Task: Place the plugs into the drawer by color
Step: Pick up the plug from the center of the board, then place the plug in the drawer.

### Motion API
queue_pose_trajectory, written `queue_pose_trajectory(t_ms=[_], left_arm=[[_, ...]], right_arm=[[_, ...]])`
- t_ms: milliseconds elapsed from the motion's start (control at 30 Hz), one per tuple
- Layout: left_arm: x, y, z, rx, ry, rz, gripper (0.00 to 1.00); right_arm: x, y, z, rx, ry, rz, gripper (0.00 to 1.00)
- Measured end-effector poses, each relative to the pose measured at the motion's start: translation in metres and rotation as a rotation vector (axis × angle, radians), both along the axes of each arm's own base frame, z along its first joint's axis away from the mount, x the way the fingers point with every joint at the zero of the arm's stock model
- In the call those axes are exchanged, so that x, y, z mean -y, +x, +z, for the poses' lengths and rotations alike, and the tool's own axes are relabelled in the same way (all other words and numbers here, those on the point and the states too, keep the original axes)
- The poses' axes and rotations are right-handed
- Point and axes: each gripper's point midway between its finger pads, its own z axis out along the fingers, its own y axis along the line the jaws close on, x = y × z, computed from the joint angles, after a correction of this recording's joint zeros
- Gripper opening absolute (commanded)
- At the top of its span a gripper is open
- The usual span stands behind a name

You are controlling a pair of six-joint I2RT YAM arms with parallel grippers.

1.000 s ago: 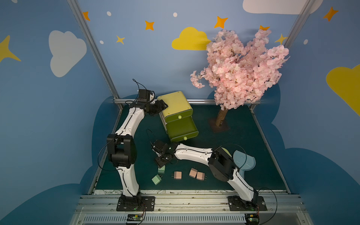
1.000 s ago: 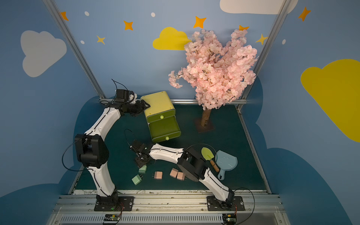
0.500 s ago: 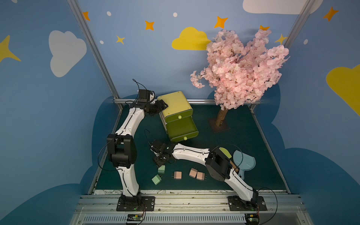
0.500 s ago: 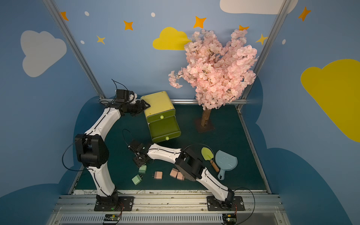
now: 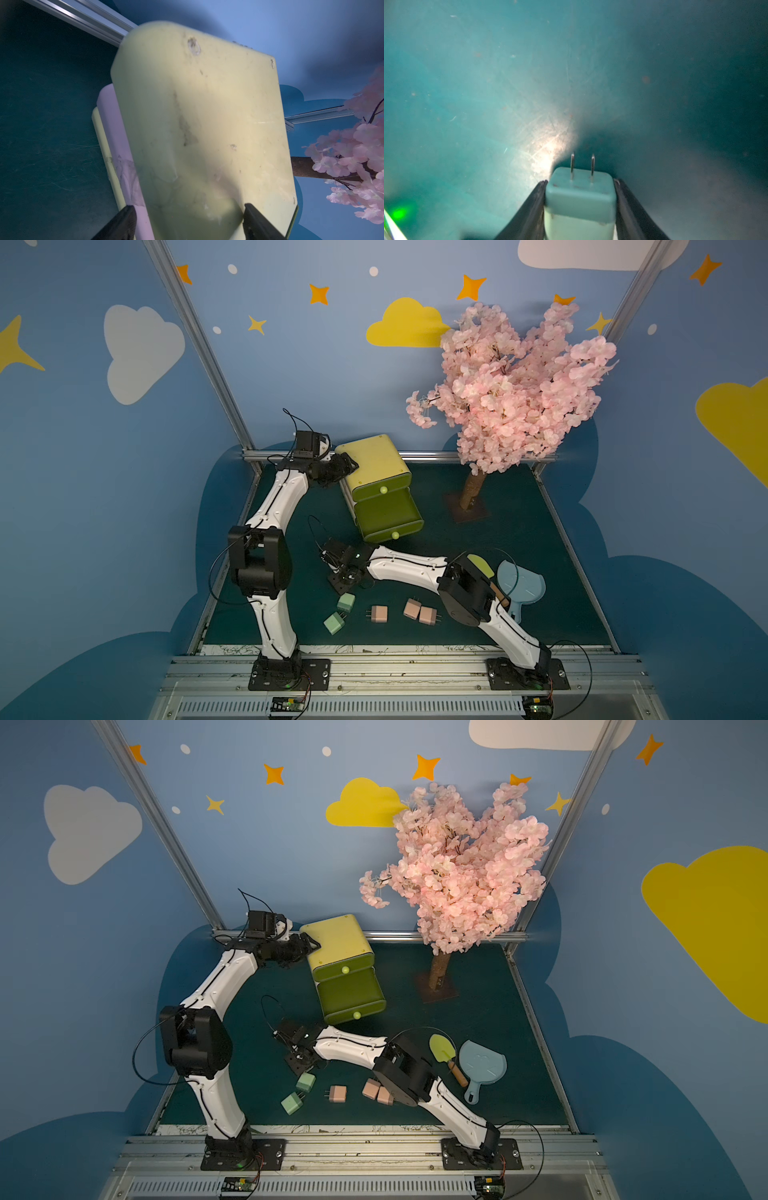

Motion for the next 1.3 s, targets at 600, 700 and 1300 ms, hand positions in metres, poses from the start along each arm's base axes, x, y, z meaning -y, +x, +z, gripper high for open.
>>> queue_pose_trajectory(t_ms=[600, 700, 1300], left_arm=[[-0.001, 0.0, 0.0, 0.001, 0.0, 0.002, 0.82], [-0.001, 0.0, 0.0, 0.001, 0.0, 0.002, 0.82], [-0.001, 0.0, 0.0, 0.001, 0.0, 0.002, 0.82]], right_arm=[[0.061, 0.115, 0.181, 0.302, 0.269, -0.29, 0.5], [0.072, 0.135, 0.175, 0.318, 0.254, -0.326, 0.5], [0.068, 0.168, 0.118, 0.28, 0.176, -0.351, 0.52]])
